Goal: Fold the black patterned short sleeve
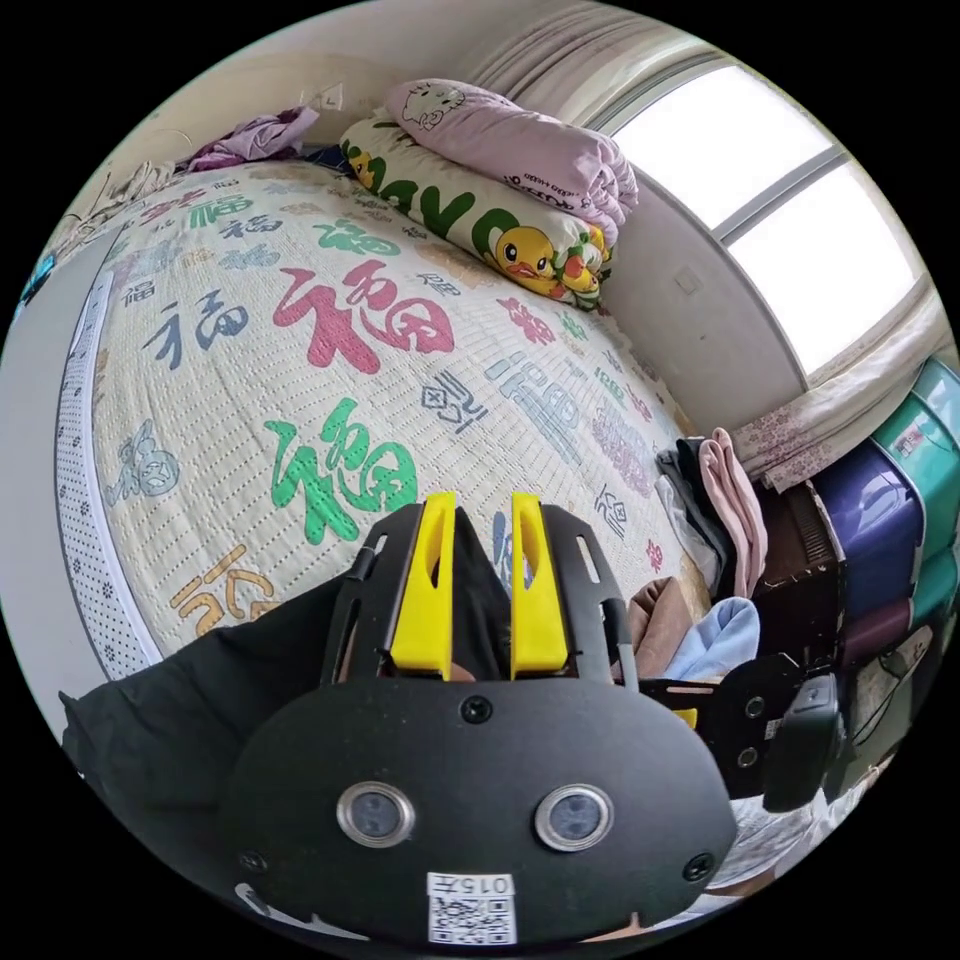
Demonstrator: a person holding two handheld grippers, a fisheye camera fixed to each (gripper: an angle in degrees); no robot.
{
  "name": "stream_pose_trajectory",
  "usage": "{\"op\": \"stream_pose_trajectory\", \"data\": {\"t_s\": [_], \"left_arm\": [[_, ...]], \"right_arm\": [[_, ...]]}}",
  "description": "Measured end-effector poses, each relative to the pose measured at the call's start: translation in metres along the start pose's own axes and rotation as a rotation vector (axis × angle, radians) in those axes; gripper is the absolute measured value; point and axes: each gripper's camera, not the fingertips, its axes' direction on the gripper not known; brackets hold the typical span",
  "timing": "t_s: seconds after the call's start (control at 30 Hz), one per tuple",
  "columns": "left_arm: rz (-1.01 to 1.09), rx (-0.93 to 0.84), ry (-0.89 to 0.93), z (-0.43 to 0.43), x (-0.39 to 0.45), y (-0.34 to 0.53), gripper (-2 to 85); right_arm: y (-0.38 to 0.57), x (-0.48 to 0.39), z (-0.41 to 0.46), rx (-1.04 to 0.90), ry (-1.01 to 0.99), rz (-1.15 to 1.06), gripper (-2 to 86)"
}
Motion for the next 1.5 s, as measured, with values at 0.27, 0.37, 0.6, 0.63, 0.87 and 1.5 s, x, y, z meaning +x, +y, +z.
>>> {"op": "stream_pose_trajectory", "data": {"t_s": [0.27,0.37,0.6,0.63,0.87,1.5], "left_arm": [[0.138,0.153,0.085,-0.180,0.020,0.129,8.0],[0.154,0.242,0.013,-0.285,0.022,0.241,8.0],[-0.216,0.452,-0.305,-0.460,0.001,0.500,8.4],[-0.287,0.485,-0.311,-0.476,0.001,0.544,8.6],[-0.564,0.339,-0.363,-0.490,0.015,0.715,9.4],[-0.581,0.162,-0.300,-0.477,0.028,0.745,2.9]], "right_arm": [[0.079,0.005,-0.047,0.124,0.124,0.048,8.7],[0.117,-0.021,-0.106,0.298,0.256,0.060,9.0],[0.188,-0.101,-0.209,0.647,0.041,-0.092,6.3],[0.213,-0.115,-0.205,0.655,-0.119,-0.151,9.0],[0.400,-0.195,-0.093,0.740,-0.485,-0.050,9.9],[0.440,-0.205,0.003,0.254,-0.355,0.266,4.6]]}}
